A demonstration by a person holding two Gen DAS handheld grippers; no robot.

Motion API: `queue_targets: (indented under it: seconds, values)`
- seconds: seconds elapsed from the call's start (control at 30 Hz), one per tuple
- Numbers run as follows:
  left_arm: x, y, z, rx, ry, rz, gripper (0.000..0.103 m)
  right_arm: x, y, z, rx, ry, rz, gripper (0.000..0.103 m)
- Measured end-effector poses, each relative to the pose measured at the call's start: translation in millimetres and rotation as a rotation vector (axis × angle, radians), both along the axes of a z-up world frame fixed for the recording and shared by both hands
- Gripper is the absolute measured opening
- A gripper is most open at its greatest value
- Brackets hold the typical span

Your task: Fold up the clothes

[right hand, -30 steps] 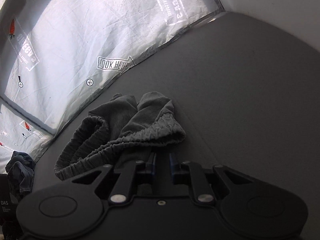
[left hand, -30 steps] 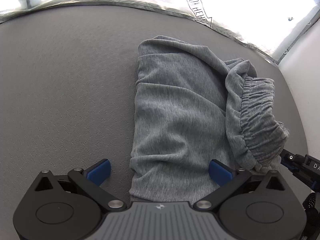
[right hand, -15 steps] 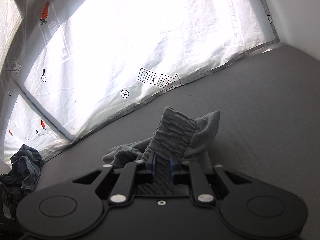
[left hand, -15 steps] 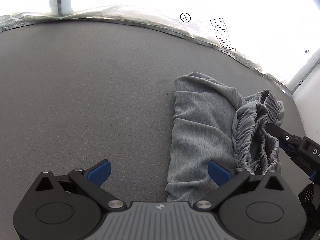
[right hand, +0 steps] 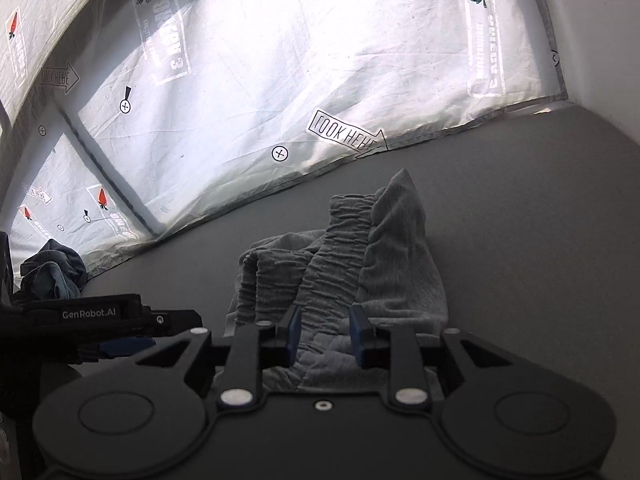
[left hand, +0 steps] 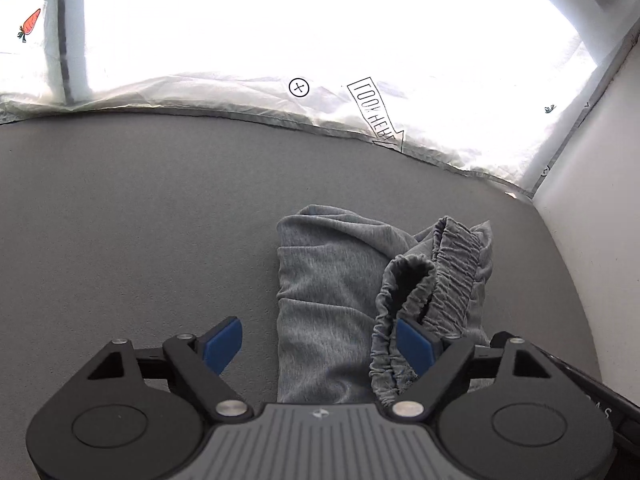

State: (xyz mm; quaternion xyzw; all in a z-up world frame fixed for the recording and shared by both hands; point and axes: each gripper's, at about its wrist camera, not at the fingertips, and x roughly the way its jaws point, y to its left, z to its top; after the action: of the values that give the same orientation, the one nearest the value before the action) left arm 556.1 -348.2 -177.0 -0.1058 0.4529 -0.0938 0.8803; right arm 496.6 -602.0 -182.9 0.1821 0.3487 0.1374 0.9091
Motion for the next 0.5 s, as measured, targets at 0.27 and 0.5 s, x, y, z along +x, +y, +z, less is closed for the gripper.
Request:
queue_targets:
  seconds: [0.27, 0.5]
  values:
    - [35.1, -42.0, -12.7, -0.046, -0.005, -0.124, 0.078, 37.2, 8.9, -14.7, -0.035, 0.034, 0.011, 0.048]
    - [41.4, -18.1, -28.8, -0.152, 0.050, -0.041, 0.008, 51.2, 24.6, -20.7, -0.046, 0.056, 0.038, 0.056]
